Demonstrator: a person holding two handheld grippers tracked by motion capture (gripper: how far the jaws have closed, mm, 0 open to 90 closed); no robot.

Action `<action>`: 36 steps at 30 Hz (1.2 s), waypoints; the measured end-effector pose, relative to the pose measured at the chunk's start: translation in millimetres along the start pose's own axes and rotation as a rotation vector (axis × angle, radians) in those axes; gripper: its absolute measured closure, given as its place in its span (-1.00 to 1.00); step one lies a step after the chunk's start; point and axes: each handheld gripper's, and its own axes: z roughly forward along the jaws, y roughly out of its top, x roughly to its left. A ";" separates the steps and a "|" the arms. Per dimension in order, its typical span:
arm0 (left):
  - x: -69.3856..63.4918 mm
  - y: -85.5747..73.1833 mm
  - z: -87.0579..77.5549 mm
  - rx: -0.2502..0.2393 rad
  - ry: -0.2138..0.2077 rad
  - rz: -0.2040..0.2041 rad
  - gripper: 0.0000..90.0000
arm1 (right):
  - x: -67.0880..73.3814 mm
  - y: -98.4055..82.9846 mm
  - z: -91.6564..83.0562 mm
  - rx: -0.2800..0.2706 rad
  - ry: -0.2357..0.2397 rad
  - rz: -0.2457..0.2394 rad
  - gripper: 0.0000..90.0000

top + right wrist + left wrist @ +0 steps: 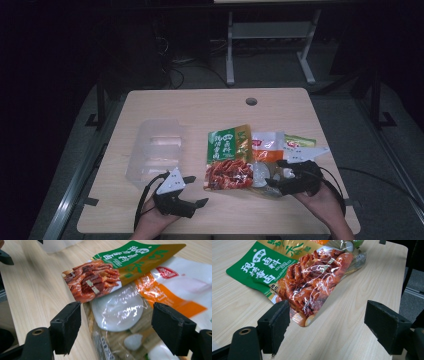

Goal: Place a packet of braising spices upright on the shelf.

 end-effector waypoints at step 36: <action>-1.6 2.1 0.2 0.002 -0.002 0.022 -0.55 | -43.0 102.8 71.7 0.197 -0.003 0.089 -0.42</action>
